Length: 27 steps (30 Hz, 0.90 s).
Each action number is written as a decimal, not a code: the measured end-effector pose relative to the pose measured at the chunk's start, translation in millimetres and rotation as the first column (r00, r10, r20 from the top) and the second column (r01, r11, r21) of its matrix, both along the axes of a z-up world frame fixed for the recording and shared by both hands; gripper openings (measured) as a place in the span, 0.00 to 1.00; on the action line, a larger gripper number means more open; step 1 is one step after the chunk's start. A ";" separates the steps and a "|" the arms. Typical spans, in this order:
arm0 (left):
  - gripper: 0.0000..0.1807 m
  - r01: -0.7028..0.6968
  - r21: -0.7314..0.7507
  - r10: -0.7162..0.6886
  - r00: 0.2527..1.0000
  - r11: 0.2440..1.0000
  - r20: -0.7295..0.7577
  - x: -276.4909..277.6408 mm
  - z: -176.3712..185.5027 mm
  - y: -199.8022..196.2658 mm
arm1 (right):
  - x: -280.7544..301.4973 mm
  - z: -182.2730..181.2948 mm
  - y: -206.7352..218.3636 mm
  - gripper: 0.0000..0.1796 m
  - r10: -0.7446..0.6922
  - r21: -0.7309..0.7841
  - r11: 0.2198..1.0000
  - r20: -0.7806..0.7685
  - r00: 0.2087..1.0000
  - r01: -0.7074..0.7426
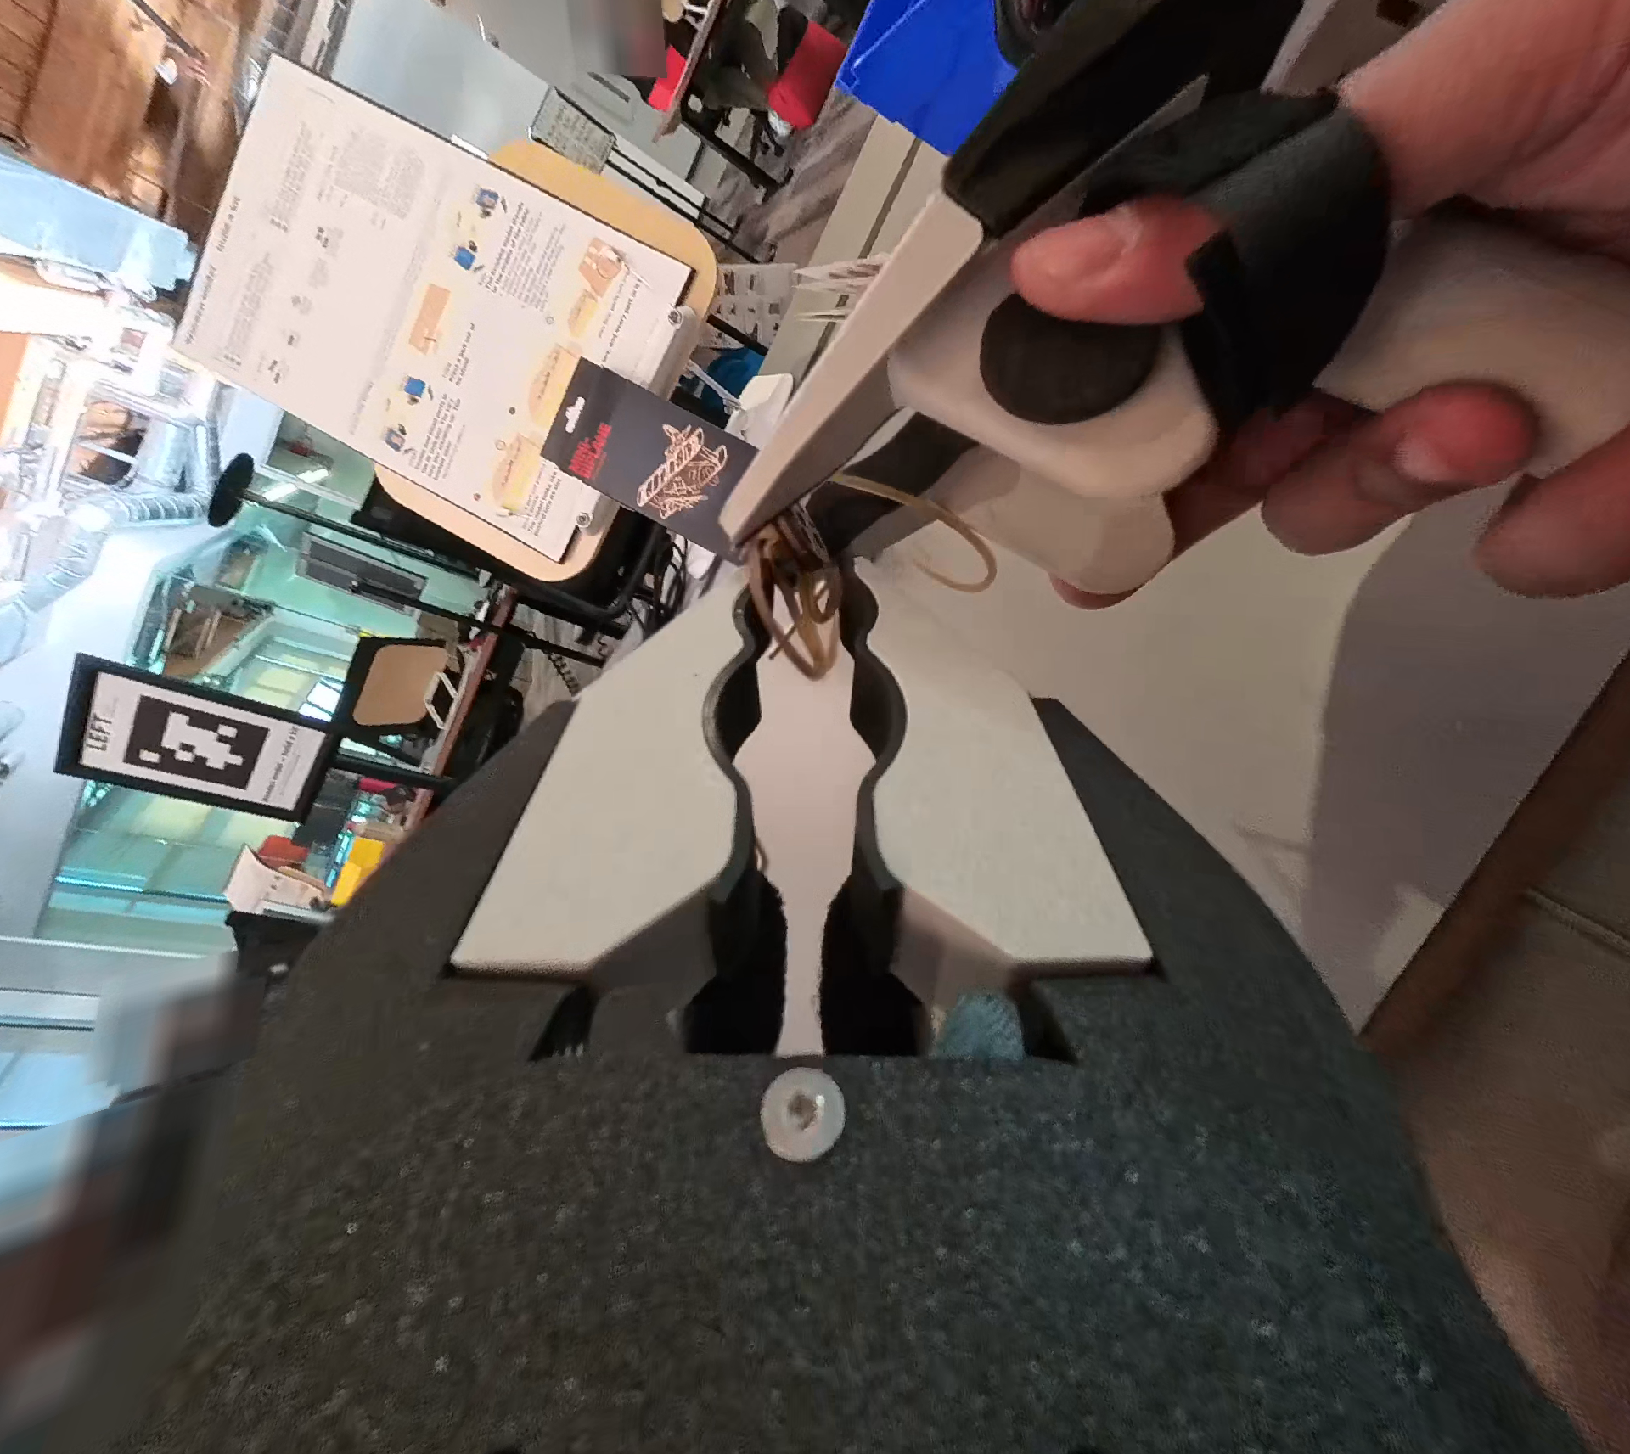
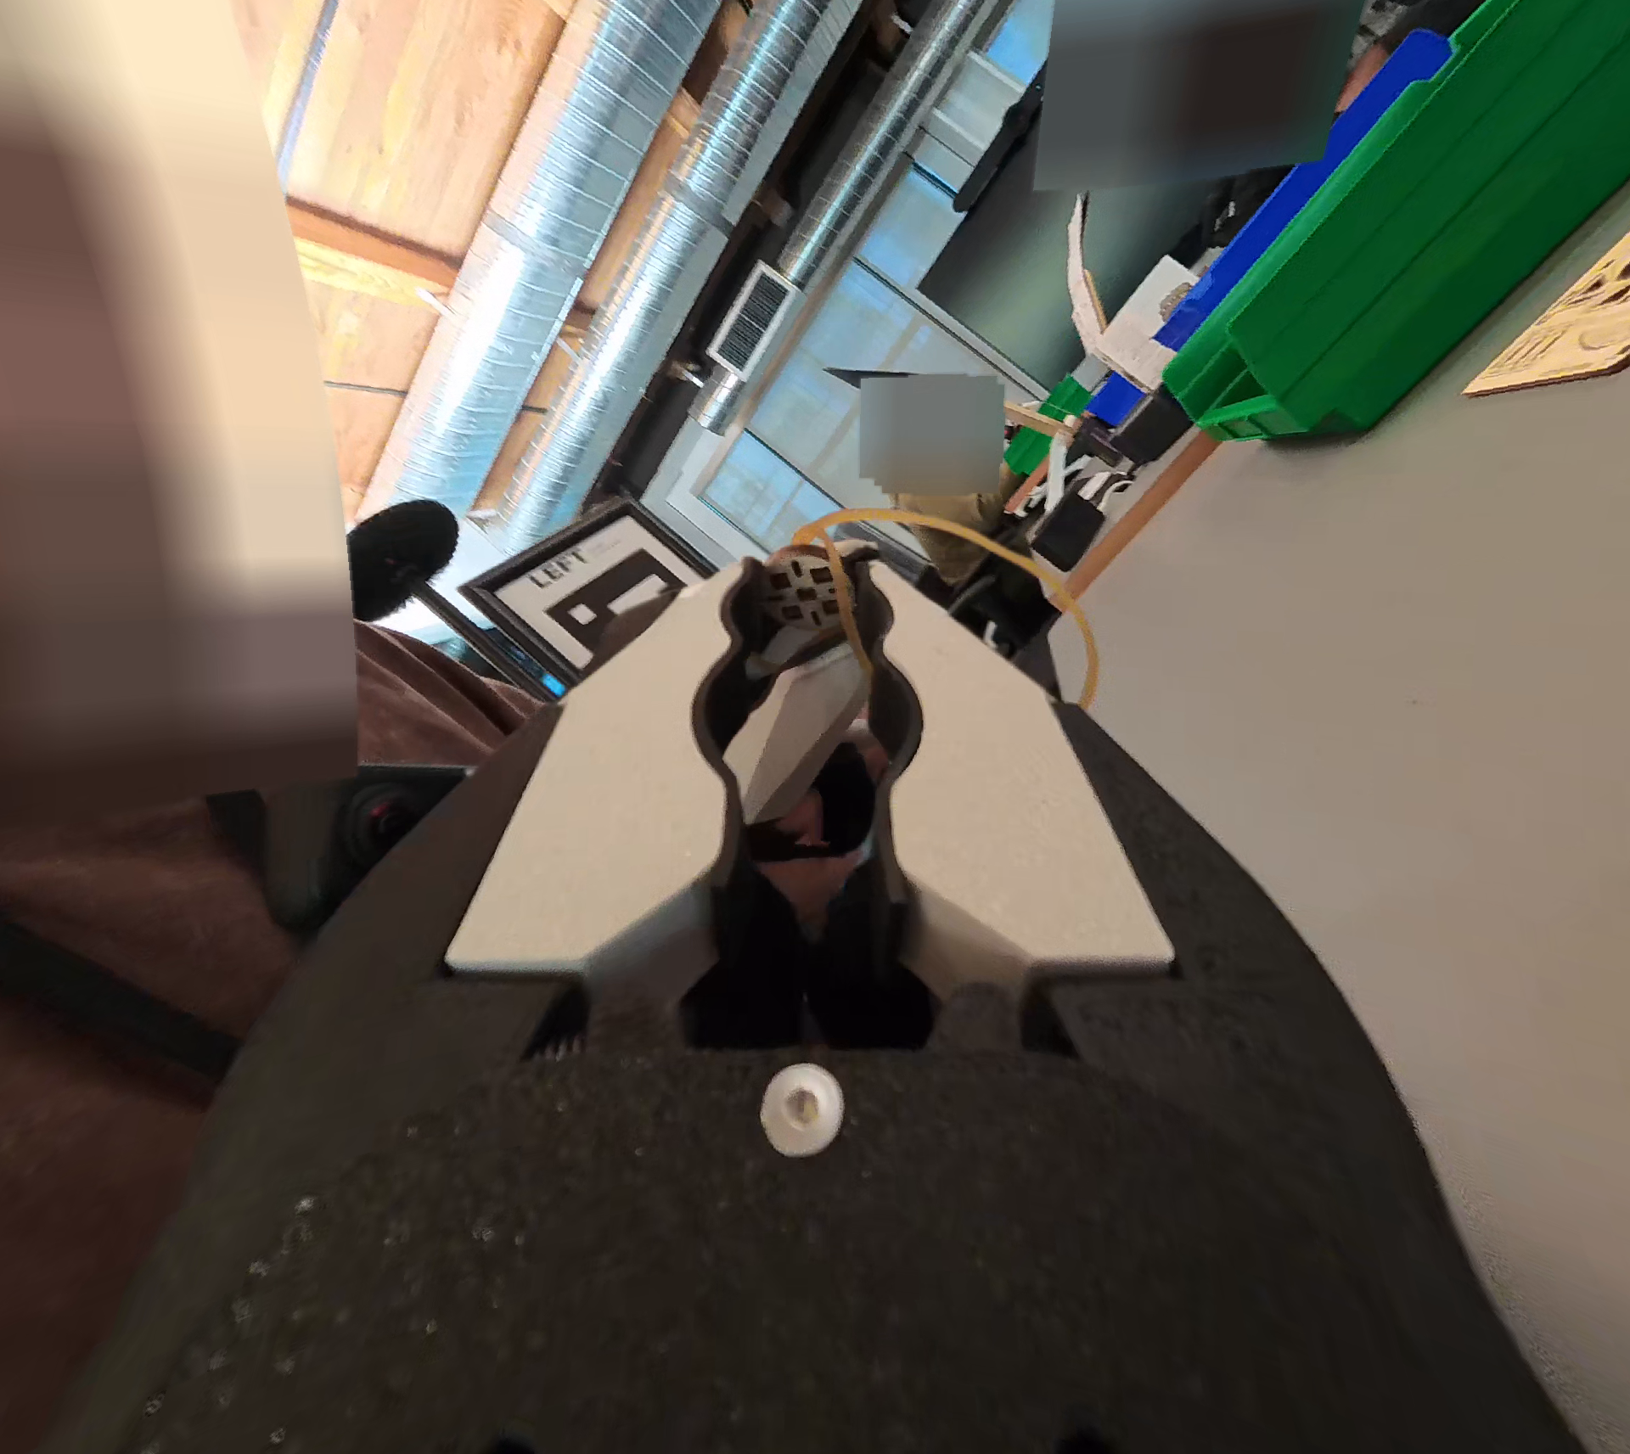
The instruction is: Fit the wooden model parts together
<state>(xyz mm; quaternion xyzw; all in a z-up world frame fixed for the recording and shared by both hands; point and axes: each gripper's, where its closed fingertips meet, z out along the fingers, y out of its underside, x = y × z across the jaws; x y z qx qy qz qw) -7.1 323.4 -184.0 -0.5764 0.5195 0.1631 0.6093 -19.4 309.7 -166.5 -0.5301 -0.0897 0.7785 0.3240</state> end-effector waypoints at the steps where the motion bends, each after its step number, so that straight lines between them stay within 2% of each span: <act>1: 0.06 0.009 0.014 -0.009 1.000 1.000 -0.009 0.2 0.8 -0.1 | 0.8 1.0 0.0 0.12 0.011 -0.015 1.000 -0.025 1.000 -0.012; 8: 0.05 0.085 0.088 -0.077 0.992 0.992 -0.100 -3.2 1.7 -2.7 | 0.1 2.1 -2.0 0.11 0.090 -0.060 0.993 -0.104 0.990 -0.097; 19: 0.03 0.175 0.150 -0.136 0.962 0.973 -0.239 -8.2 -4.4 -5.2 | -3.7 -3.5 -6.1 0.15 0.111 -0.001 0.994 -0.015 0.994 -0.111; 27: 0.02 0.227 0.148 -0.183 0.948 0.963 -0.262 -7.0 -11.8 -10.6 | -3.8 -13.7 -11.5 0.13 0.139 0.074 0.986 0.139 0.980 -0.150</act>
